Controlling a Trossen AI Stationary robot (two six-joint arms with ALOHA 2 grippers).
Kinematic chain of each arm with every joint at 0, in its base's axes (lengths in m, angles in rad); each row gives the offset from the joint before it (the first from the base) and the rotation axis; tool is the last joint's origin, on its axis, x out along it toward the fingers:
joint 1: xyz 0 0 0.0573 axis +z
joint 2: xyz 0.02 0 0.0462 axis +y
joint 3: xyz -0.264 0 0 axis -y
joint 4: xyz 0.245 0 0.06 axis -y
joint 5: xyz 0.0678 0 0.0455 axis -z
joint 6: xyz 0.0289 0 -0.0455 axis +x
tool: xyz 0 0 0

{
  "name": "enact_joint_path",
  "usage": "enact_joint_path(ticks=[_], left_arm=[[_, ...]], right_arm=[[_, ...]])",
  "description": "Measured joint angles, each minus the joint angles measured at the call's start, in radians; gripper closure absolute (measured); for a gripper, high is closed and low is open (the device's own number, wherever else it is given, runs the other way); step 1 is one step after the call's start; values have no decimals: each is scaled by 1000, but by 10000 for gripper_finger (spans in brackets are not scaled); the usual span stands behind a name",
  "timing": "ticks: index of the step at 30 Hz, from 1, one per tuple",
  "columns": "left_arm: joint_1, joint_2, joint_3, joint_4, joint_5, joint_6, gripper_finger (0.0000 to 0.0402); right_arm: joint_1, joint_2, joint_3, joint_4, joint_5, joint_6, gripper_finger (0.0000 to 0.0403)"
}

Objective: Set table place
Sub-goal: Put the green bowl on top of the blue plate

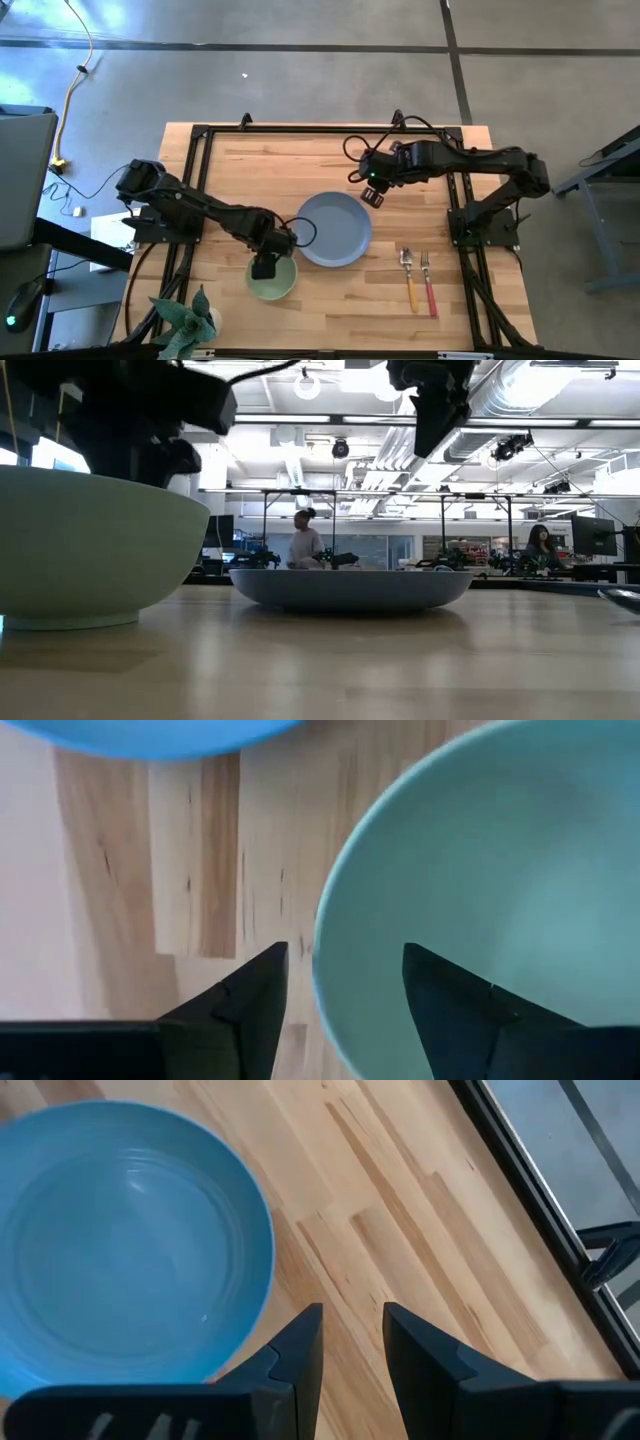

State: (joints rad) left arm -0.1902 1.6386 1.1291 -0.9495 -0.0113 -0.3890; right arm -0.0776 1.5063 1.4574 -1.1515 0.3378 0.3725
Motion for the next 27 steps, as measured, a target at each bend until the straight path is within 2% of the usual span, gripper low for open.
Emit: enact_joint_path(ticks=[8,17,21,25,27], left_arm=[[1,0,-75,92,0,-17,215],[1,0,-138,118,4,-61,225],[1,0,-142,124,4,-65,272],[1,0,-142,124,32,-64,363],[2,-3,-140,132,65,-61,389]], right_arm=[[0,-26,0,7,5,11,304],[0,-29,0,11,11,30,304],[0,-29,0,11,33,47,304],[0,-29,0,11,34,55,304],[0,-29,0,11,34,64,304]])
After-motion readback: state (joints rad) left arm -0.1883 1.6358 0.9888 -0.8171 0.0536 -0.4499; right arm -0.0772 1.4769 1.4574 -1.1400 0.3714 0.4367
